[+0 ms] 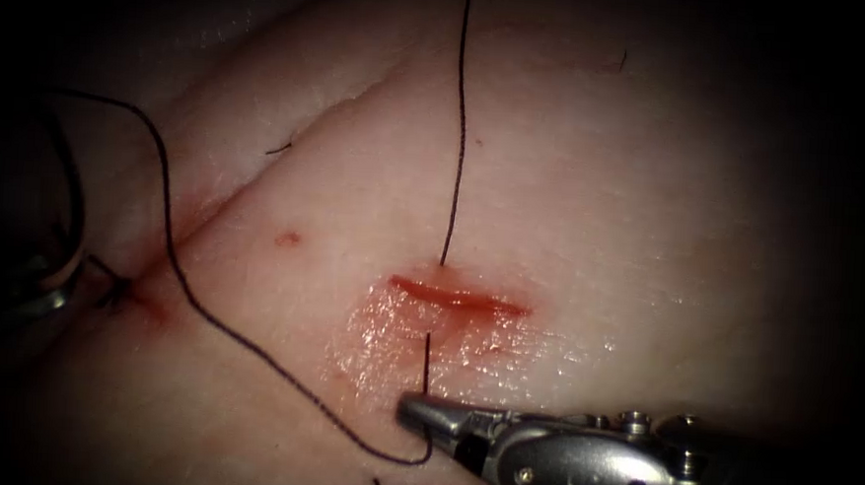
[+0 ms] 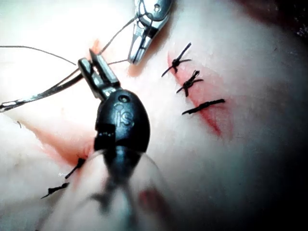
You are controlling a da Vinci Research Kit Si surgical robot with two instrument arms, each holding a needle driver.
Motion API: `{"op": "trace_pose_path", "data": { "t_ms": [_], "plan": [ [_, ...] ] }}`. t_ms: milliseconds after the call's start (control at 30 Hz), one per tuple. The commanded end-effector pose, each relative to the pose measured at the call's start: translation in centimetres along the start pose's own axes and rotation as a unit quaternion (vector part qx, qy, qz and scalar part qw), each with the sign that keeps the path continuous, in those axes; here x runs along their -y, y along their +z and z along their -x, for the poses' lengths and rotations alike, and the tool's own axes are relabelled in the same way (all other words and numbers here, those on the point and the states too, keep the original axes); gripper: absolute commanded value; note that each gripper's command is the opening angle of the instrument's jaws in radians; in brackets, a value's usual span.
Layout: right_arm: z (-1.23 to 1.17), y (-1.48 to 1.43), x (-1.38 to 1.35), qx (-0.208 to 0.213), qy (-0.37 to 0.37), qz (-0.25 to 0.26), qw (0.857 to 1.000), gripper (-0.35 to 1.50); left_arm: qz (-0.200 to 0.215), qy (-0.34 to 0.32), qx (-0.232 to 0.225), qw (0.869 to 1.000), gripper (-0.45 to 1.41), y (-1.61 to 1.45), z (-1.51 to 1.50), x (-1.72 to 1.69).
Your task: Wound Closure
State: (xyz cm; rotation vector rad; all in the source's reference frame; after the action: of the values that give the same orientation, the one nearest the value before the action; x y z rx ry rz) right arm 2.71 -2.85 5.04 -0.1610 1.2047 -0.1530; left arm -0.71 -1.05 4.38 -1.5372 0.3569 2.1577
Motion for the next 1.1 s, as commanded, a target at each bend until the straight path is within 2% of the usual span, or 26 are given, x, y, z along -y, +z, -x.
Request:
{"op": "trace_pose_path", "data": {
  "t_ms": [33, 567, 800, 833, 900, 967, 1000, 1100],
  "plan": [
    [-0.13, 0.1, 0.05, -0.004, -0.002, -0.007, 1.0, -0.35, 0.002, 0.001, 0.0, 1.0, -0.45, 0.06, 0.06, -0.04],
    [-0.99, 0.16, 0.35, -0.049, -0.015, -0.042, 0.998, -0.35, -0.012, 0.013, 0.021, 1.0, -0.45, 0.1, 0.27, -0.01],
    [-1.16, 0.18, 0.37, -0.049, -0.009, -0.053, 0.997, -0.35, -0.032, 0.037, 0.047, 0.998, -0.45, -0.12, 0.34, 0.18],
    [-1.16, 0.19, 0.35, -0.048, -0.005, -0.052, 0.997, -0.27, -0.037, 0.046, 0.053, 0.997, -0.45, -0.17, 0.35, 0.22],
    [-1.14, 0.17, 0.29, -0.041, 0.002, -0.049, 0.998, 0.52, -0.056, 0.081, 0.077, 0.992, -0.45, -0.31, 0.38, 0.33],
    [-1.1, 0.14, 0.21, -0.031, 0.006, -0.042, 0.999, 0.88, -0.078, 0.11, 0.104, 0.985, -0.45, -0.43, 0.41, 0.43],
    [-1.02, 0.09, 0.1, -0.023, 0.013, -0.033, 0.999, 1.14, -0.092, 0.125, 0.124, 0.98, -0.45, -0.56, 0.44, 0.54],
    [-0.89, 0.02, -0.03, -0.02, 0.023, -0.023, 0.999, 1.28, -0.1, 0.141, 0.137, 0.975, -0.45, -0.68, 0.48, 0.64]
  ]
}}
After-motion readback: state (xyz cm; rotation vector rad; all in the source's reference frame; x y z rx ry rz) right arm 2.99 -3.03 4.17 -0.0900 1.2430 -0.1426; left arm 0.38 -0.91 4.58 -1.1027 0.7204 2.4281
